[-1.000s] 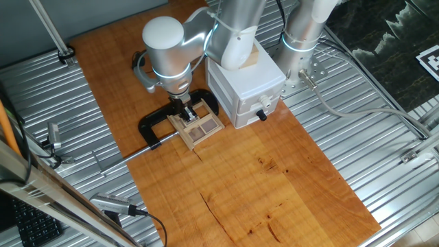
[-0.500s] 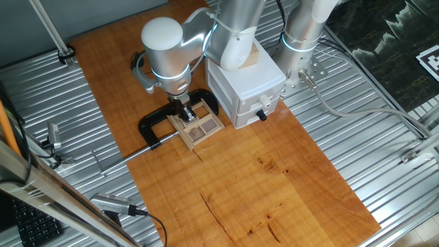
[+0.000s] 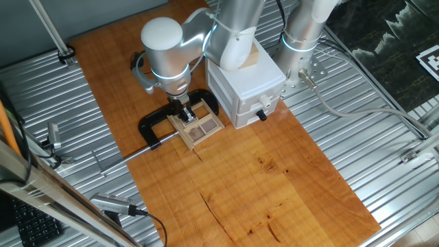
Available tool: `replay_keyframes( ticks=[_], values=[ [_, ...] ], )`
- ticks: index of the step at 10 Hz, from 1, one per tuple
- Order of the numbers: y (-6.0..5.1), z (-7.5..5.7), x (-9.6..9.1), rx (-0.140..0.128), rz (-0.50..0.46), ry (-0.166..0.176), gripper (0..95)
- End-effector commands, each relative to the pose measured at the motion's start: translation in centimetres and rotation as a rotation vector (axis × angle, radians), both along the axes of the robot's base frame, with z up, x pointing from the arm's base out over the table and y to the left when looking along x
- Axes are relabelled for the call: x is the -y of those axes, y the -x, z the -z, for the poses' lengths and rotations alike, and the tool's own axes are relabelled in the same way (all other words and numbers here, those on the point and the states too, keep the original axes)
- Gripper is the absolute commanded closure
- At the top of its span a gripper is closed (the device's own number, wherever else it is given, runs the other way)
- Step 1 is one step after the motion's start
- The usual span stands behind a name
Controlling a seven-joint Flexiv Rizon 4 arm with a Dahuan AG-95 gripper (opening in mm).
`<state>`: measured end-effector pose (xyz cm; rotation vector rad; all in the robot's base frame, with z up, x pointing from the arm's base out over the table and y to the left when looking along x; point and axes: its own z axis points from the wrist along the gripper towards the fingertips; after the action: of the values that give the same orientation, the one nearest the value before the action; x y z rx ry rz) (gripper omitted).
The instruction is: Open a sliding window
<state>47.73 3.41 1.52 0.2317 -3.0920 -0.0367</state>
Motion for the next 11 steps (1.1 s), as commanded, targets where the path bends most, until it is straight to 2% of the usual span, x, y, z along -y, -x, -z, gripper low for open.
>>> replay_keyframes(
  ticks=[1,11],
  values=[
    [-0.13,0.43,0.04,0.001,0.0,-0.001,95.0],
    [-0.8,0.68,0.07,0.008,0.008,-0.006,95.0]
  ],
)
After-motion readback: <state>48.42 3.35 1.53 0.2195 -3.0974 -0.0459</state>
